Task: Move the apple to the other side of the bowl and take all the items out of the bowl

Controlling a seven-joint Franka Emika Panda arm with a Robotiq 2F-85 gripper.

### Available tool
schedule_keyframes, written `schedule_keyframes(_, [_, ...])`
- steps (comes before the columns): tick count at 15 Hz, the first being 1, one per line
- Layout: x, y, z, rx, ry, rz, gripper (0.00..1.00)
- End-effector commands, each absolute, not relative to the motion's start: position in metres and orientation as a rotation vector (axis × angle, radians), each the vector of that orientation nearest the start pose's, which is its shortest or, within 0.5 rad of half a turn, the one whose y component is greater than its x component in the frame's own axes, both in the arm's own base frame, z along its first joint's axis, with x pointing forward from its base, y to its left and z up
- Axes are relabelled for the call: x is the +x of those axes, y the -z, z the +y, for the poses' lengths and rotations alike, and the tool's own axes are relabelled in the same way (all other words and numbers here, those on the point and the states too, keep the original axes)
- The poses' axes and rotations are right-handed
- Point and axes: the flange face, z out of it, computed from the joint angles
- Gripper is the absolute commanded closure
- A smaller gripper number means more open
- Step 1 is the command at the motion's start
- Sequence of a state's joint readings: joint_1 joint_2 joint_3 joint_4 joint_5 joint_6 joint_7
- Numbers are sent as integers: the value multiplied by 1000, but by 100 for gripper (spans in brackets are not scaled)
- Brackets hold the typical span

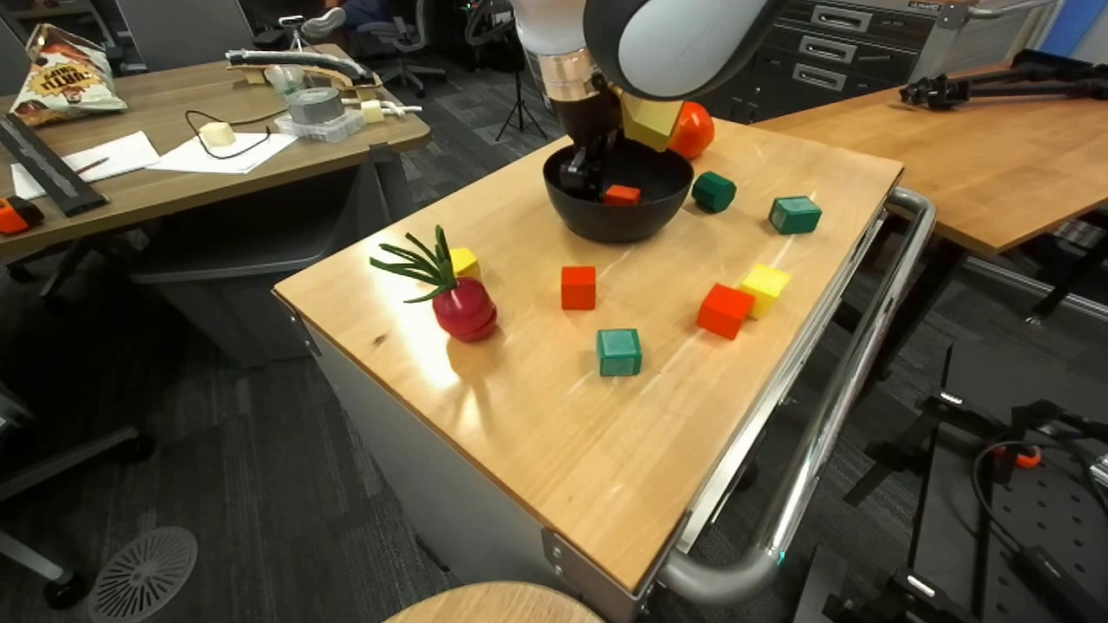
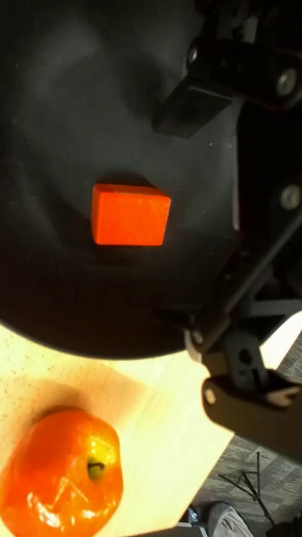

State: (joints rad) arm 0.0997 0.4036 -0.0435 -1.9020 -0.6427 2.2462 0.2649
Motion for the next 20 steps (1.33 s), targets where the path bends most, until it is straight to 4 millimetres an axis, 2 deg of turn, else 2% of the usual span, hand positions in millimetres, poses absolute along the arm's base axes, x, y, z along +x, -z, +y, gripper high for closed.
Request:
schedule_keyframes(1, [635, -280, 5, 2725, 44, 212, 0])
schedule_keyframes(5, [638, -275, -8, 2818, 83, 123, 0])
schedule_keyframes(6, [638, -275, -9, 2834, 88, 111, 11])
schedule_keyframes(7, [639, -276, -9, 2849, 90, 100, 26])
schedule_keyframes(8, [640, -276, -9, 2862, 92, 91, 30])
schedule_keyframes(12, [641, -279, -8, 2914, 98, 51, 63])
schedule_keyframes(14, [641, -286, -7, 2921, 76, 41, 77])
schedule_keyframes(15, [640, -295, -5, 2918, 45, 48, 85])
schedule_keyframes(17, [637, -321, 4, 2905, -50, 87, 88])
schedule_keyframes(20, [624, -379, 36, 2870, -281, 189, 88])
